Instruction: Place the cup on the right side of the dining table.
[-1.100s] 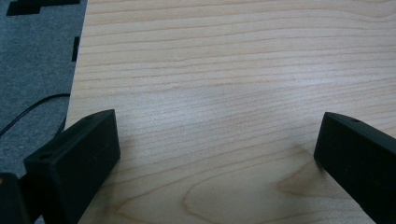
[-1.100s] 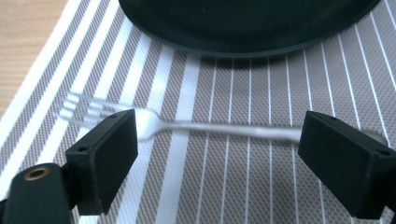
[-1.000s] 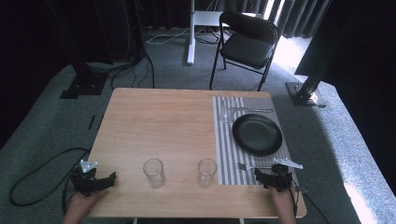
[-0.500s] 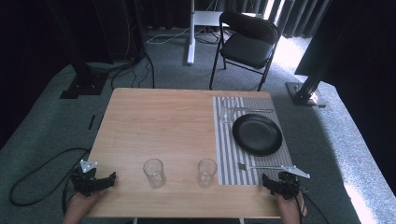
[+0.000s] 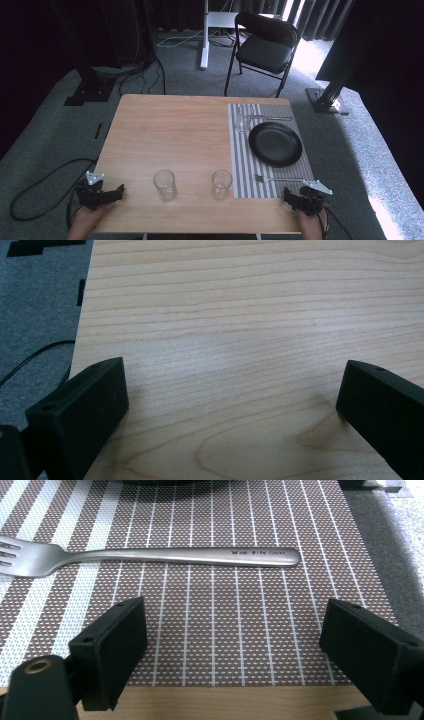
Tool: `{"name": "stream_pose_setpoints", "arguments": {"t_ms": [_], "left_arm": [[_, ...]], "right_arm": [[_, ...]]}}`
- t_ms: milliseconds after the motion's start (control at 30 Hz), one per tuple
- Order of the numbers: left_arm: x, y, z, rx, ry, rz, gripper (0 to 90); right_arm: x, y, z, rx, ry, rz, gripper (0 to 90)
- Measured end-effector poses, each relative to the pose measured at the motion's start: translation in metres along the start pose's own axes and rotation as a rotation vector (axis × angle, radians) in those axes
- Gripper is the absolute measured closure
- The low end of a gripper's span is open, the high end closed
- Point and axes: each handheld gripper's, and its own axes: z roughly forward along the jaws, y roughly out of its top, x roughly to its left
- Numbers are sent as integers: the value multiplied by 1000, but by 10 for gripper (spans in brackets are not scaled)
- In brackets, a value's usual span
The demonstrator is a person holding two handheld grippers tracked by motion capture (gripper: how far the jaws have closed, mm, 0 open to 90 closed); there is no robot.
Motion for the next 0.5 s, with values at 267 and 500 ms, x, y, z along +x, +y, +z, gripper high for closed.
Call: {"name": "stream_pose_setpoints", "arguments": {"t_ms": [267,500], "left_arm": [[0,0,0,0,0,0,6],[0,0,0,0,0,0,6]], "right_arm": [[-1,-2,0,-10,6,-3,111],[-1,-1,0,-10,6,-4,111]]}}
